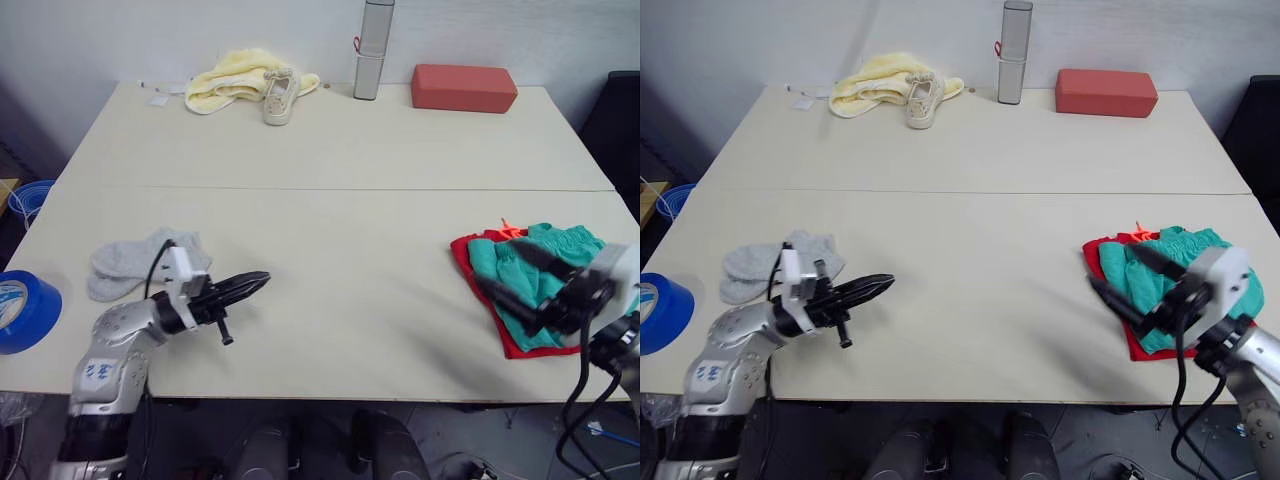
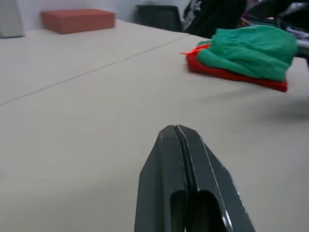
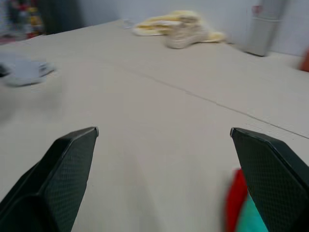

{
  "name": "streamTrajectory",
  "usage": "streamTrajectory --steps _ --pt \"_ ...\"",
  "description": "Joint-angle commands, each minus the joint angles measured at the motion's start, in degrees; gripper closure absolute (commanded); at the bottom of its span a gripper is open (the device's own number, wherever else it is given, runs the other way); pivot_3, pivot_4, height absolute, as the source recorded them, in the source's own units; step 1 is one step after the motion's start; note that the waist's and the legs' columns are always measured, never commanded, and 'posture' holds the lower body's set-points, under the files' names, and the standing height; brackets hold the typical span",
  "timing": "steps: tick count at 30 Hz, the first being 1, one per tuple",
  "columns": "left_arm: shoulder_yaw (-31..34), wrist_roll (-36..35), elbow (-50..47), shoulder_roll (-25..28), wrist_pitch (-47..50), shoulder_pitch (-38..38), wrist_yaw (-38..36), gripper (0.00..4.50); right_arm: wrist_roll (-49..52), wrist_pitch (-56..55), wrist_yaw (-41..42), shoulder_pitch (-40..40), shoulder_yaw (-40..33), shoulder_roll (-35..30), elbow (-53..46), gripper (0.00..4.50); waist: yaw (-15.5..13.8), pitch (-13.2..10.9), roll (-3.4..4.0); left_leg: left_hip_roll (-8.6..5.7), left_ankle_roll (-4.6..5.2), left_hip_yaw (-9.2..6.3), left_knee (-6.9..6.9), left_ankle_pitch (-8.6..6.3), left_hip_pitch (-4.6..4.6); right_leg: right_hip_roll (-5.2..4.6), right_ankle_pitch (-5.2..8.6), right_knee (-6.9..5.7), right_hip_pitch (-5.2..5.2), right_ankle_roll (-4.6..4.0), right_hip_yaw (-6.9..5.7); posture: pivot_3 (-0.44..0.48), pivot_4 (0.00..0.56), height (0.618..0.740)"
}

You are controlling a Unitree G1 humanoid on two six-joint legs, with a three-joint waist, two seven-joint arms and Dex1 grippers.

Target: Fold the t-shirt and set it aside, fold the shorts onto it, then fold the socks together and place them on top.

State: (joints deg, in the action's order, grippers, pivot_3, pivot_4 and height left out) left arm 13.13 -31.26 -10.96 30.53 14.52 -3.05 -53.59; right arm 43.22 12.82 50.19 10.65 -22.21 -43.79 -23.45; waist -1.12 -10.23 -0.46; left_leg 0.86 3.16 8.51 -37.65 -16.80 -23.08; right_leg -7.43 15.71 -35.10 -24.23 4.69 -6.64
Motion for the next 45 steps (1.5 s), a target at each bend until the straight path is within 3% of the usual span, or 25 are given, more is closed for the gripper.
streamTrajectory --steps 1,6,8,13,17,23,25,29,32,38,41,45 --pt "6.57 -1.19 -5.07 1.64 -0.3 6.82 2.48 3.9 -4.51 -8.49 9.3 -1.15 2.77 0.71 2.48 0.0 0.01 -0.02 -0.03 0.0 0.02 0.0 -0.02 -0.02 0.01 -0.01 0.0 0.01 0.03 0.0 -0.01 0.0 0.15 0.74" --pt "20.13 -3.13 -8.45 0.68 -1.28 19.79 6.52 2.42 -8.77 -19.47 20.66 -2.11 6.94 2.71 10.0 0.0 -0.04 -0.03 -0.1 0.01 -0.04 -0.07 -0.1 -0.23 0.08 -0.07 -0.01 0.09 0.13 0.0 -0.05 0.0 0.15 0.74" --pt "28.29 -3.62 -7.85 -2.61 -1.74 28.74 9.28 1.75 -10.03 -24.91 25.47 -2.22 8.09 3.77 14.36 0.0 0.01 -0.02 -0.09 0.02 -0.09 -0.12 -0.1 -0.43 0.13 -0.1 -0.01 0.16 0.2 -0.02 -0.07 0.0 0.15 0.74" --pt "36.69 -4.68 -1.81 -7.4 -2.82 37.3 12.57 0.14 -6.41 -20.87 28.87 -1.62 9.41 4.51 15.97 0.0 0.19 -0.05 -0.08 0.1 0.1 -0.11 -0.06 -0.9 0.63 -0.08 0.1 0.6 0.74 -0.19 -0.11 0.0 0.15 0.74" --pt "39.24 -6.9 -0.77 -7.9 -0.51 38.18 15.32 0.06 -6.7 -22.73 29.1 -2.44 9.61 6.05 16.58 0.0 -0.34 -0.03 -0.11 0.14 0.11 -0.15 0.05 -0.92 0.72 -0.07 0.54 1.0 0.73 -1.01 -0.11 0.0 0.15 0.74" --pt "38.82 -13.32 -3.88 -4.45 6.24 33.89 19.22 0.06 -6.1 -25.85 29.89 -3.93 10.57 9.78 14.85 0.0 -0.28 0.03 -0.2 0.12 0.07 -0.03 0.35 -0.89 0.74 -0.08 0.48 1.15 0.76 -0.91 -0.05 0.0 0.15 0.74" --pt "39.2 -20.11 -5.91 -3.5 12.05 30.88 23.21 0.06 -5.73 -24.9 29.2 -4.22 11.35 10.59 13.11 0.0 -0.23 0.05 -0.22 0.12 -0.04 -0.03 0.4 -0.87 0.72 -0.08 0.03 0.96 0.75 -0.14 -0.06 0.0 0.15 0.74" --pt "38.61 -31.23 -8.23 0.21 25.19 25.84 35.63 0.06 -5.72 -23.46 28.6 -5.33 13.16 10.61 9.69 0.0 0.06 0.02 -0.16 0.13 -0.5 -0.04 0.47 -0.63 0.74 -0.08 0.04 0.81 0.71 -0.14 -0.08 0.0 0.15 0.74" --pt "34.63 -48.57 -8.46 2.89 34.71 19.3 53.32 0.06 -5.49 -21.24 26.56 -7.65 14.08 10.11 6.44 0.0 0.65 0.02 -0.16 0.13 -0.51 -0.04 0.45 -0.62 0.78 -0.08 0.04 0.72 0.75 -0.14 -0.05 0.0 0.15 0.74" --pt "28.91 -64.18 -3.09 2.47 33.9 8.63 83.03 0.06 -4.86 -18.97 24.82 -9.34 13.19 9.24 4.56 0.0 1.0 0.04 -0.2 0.1 -0.5 -0.06 0.38 -0.55 0.95 -0.12 0.03 0.45 0.83 -0.15 0.01 0.0 0.15 0.74" --pt "26.12 -69.23 -0.49 2.69 32.89 5.4 90.89 0.06 -4.81 -18.54 24.52 -9.3 12.83 8.72 4.19 0.0 1.03 0.04 -0.2 0.08 -0.68 -0.05 0.42 -0.44 0.94 -0.12 0.05 0.41 0.8 -0.18 0.0 0.0 0.15 0.74" --pt "23.79 -70.4 3.27 2.89 31.06 1.6 95.15 0.06 -4.9 -18.07 23.69 -9.38 12.71 8.25 3.53 0.0 1.07 0.05 -0.19 0.07 -0.71 -0.04 0.4 -0.42 0.93 -0.1 0.05 0.39 0.8 -0.18 -0.01 0.0 0.15 0.74"
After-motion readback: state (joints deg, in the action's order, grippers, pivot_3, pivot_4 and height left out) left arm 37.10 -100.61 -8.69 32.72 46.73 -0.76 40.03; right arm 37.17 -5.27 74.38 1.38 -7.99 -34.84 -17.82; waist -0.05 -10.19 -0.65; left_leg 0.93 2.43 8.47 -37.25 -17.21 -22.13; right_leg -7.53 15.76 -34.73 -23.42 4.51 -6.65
